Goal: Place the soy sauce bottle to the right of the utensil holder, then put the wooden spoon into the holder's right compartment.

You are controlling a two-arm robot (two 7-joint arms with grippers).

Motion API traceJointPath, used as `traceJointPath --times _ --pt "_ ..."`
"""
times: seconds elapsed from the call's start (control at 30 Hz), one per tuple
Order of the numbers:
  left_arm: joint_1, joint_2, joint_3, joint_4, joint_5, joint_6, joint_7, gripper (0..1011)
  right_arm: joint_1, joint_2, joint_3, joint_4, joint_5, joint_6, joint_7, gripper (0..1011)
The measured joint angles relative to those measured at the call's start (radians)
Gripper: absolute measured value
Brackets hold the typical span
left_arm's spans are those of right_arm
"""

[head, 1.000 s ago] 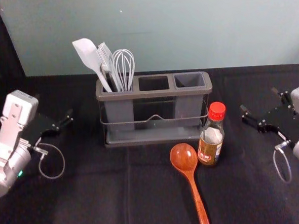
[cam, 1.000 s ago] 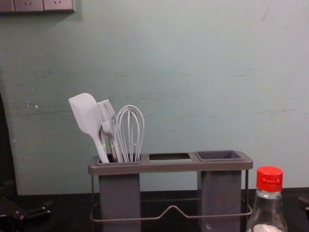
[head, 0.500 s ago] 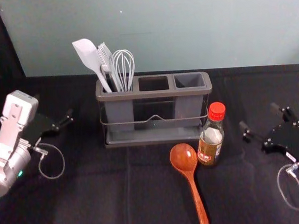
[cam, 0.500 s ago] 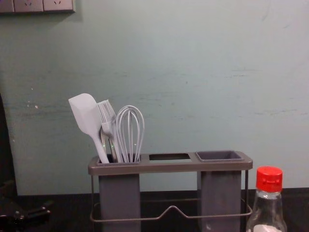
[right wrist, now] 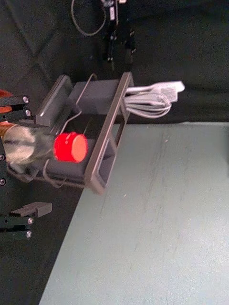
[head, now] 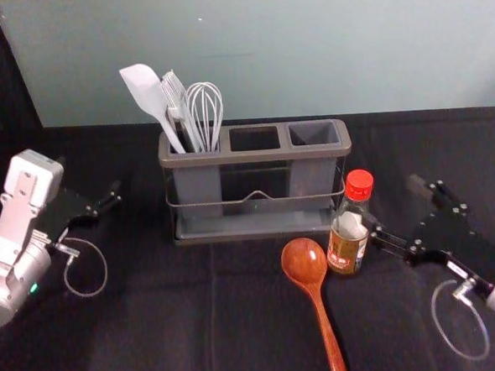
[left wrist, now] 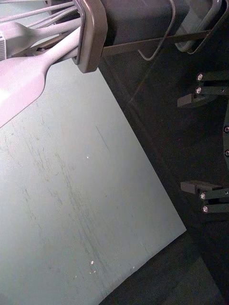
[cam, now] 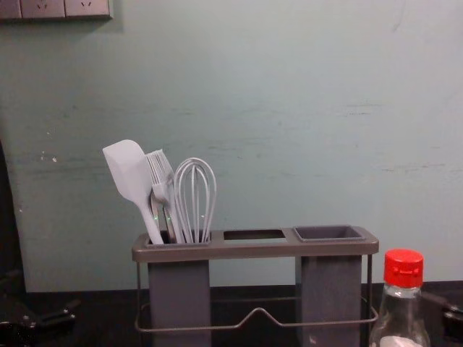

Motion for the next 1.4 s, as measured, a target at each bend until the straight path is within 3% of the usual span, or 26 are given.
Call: traceJointPath --times 0.43,1.0,1.17,1.4 --pt "0.000 0.000 0.000 0.000 0.000 0.000 0.000 1005 0.114 -0.110 -0.042 0.065 -0.023 0.044 0.053 1003" --pt "0.000 0.000 0.000 0.000 0.000 0.000 0.000 1005 0.133 -0.171 -0.032 0.099 -0.046 0.072 0.078 1003" --pt "0.000 0.000 0.000 0.000 0.000 0.000 0.000 1005 0.128 -0.184 -0.019 0.103 -0.052 0.072 0.085 927" --pt "0.000 0.000 0.000 0.000 0.000 0.000 0.000 1005 0.118 -0.198 -0.002 0.102 -0.057 0.072 0.097 736"
